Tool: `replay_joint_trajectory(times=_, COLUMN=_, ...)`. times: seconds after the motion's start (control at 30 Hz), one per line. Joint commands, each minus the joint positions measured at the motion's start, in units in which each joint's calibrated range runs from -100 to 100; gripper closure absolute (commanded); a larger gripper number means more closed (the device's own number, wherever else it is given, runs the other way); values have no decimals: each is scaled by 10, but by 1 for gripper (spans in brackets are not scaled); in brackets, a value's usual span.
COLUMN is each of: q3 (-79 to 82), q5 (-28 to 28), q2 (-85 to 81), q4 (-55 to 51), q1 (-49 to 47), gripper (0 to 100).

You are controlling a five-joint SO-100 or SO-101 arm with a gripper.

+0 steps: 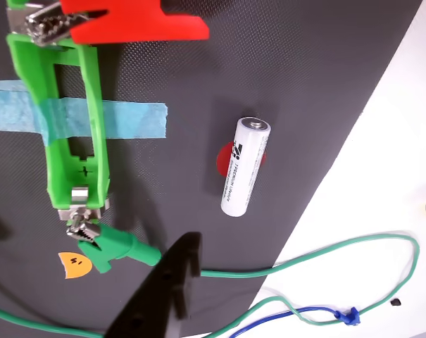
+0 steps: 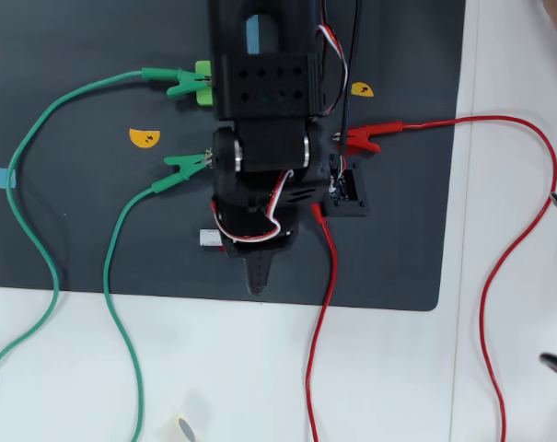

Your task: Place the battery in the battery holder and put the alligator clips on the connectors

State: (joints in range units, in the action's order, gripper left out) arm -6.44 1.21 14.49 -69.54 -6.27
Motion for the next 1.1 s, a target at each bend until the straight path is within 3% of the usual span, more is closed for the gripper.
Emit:
replay_joint_trajectory(times=0.0, q3=-28, q5=-2, q2=15, q4=-1, q1=3, gripper=67)
replay_joint_trajectory(times=0.33, q3=-19, q5=-55, q2=50, q4=60, q1=11, gripper=68)
replay_joint_trajectory(times=1.07, q3=-28, q5=-50, q2=110, q4=85, q1=19, gripper=68)
